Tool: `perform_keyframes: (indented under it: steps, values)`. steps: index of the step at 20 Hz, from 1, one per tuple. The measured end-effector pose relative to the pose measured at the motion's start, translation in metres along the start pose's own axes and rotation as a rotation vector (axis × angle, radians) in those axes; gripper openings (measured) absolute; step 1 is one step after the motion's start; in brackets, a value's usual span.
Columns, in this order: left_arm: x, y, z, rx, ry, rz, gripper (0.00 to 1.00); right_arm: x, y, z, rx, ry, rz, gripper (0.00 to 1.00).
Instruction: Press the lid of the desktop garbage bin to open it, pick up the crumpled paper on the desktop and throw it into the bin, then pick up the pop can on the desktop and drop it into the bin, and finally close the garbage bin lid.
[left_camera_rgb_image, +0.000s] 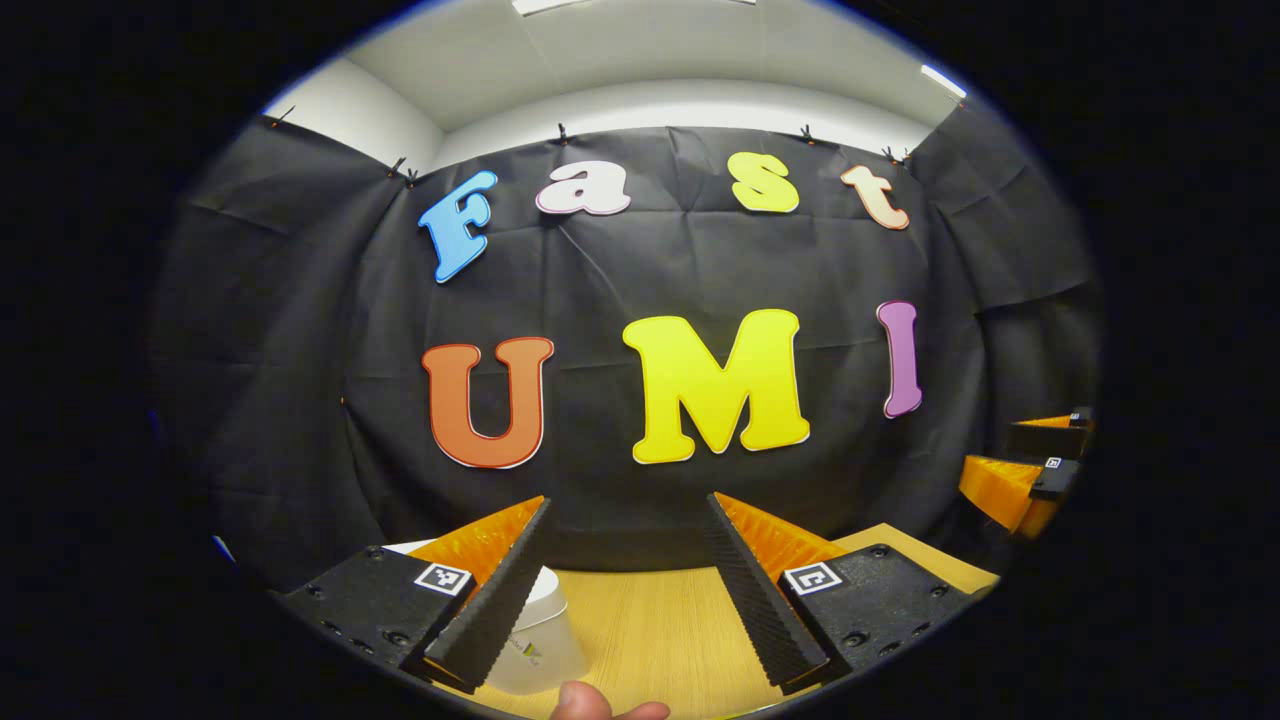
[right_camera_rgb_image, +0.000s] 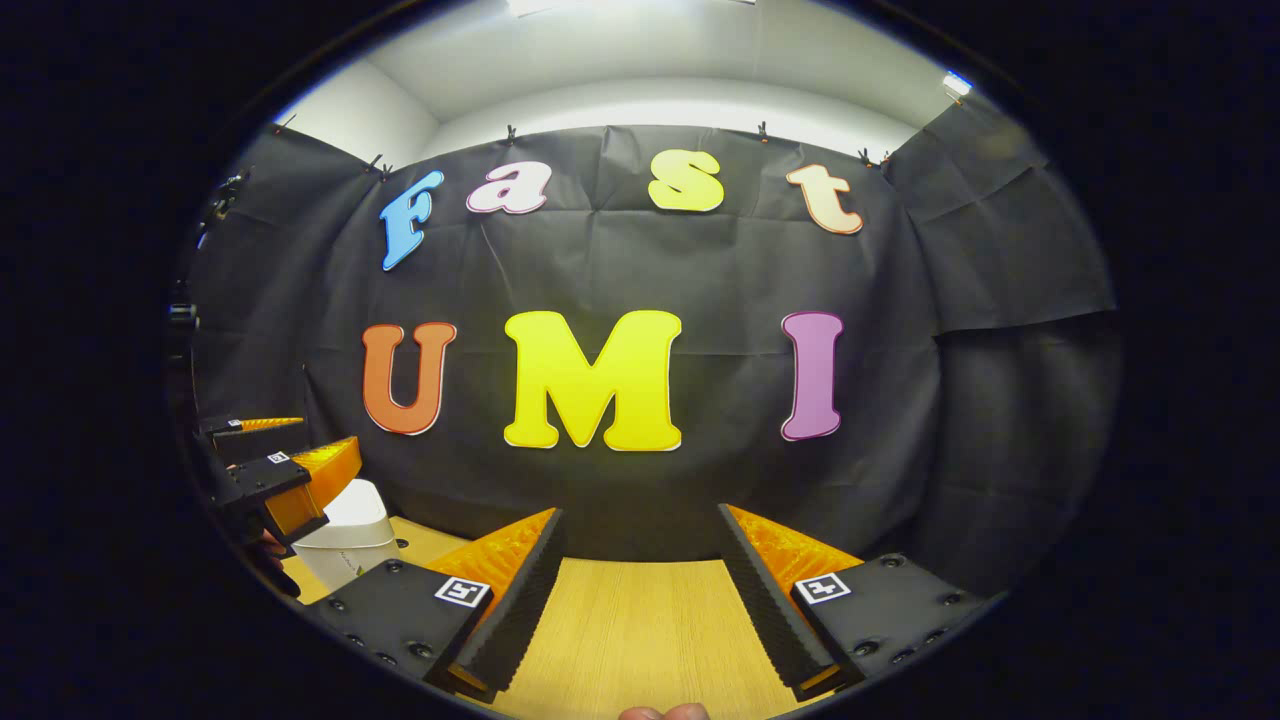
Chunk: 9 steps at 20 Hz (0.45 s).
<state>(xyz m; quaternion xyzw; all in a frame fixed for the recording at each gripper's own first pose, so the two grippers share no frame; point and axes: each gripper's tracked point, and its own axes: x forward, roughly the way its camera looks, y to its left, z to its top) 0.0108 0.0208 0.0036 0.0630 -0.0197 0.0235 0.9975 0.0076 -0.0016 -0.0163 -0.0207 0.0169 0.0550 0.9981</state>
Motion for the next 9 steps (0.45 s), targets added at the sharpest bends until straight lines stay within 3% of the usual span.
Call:
perform_keyframes:
  steps: [6,9]
  values:
    - [-0.015,-0.022,-0.011,-0.114,0.048,-0.061,1.0,-0.001,0.0,0.003,-0.002,-0.016,-0.017,0.94]
    - [-0.015,-0.015,-0.008,-0.111,0.036,-0.05,0.98,0.0,0.0,0.001,-0.005,-0.013,-0.019,0.94]
